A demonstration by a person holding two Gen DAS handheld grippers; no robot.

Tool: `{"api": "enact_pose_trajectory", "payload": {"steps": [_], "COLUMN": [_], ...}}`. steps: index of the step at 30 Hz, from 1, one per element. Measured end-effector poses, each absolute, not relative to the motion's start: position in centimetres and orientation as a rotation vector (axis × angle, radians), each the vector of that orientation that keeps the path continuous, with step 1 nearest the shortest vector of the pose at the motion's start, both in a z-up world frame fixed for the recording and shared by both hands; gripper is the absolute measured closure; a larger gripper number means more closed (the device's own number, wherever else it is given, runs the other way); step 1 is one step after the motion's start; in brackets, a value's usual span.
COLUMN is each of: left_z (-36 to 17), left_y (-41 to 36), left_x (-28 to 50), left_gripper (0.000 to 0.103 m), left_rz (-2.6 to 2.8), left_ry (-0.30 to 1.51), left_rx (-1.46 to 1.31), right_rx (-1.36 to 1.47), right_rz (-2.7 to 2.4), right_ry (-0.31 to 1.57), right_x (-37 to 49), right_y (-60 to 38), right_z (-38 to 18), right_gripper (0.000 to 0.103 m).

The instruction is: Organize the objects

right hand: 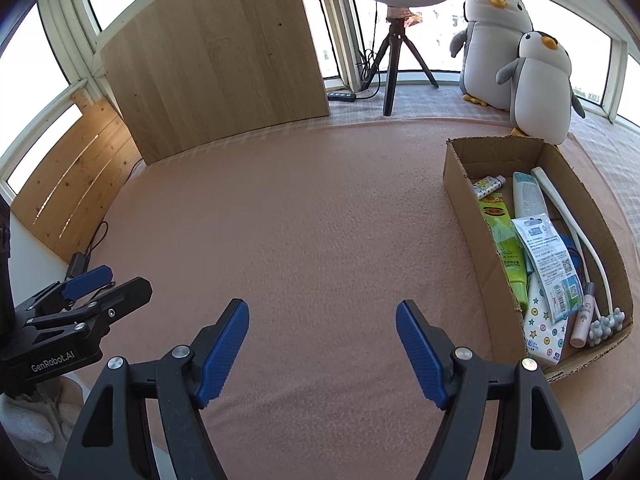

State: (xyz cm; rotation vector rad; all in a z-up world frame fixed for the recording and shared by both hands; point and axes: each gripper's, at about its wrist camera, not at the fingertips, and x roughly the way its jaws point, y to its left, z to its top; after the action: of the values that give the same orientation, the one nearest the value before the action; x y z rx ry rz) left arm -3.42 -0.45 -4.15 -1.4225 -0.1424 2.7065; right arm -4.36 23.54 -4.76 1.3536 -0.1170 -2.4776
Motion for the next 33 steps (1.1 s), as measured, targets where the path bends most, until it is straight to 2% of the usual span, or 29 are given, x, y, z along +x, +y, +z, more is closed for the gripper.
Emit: {"api": "enact_pose_trajectory", "payload": {"steps": [33], "left_z": [-4.6], "left_y": [-0.2], "left_x": [-3.8], "left_gripper": [0.013], "left_rz": [2.692], "left_ry": [-0.166], "left_rx": [-1.420], "right_rx": [1.423], "right_rz": [-2.443], "right_ry": [-0.138], "right_x": [-4.9], "right_y": [23.6], "right_z": [-6.0], "right_gripper": [0.030]}}
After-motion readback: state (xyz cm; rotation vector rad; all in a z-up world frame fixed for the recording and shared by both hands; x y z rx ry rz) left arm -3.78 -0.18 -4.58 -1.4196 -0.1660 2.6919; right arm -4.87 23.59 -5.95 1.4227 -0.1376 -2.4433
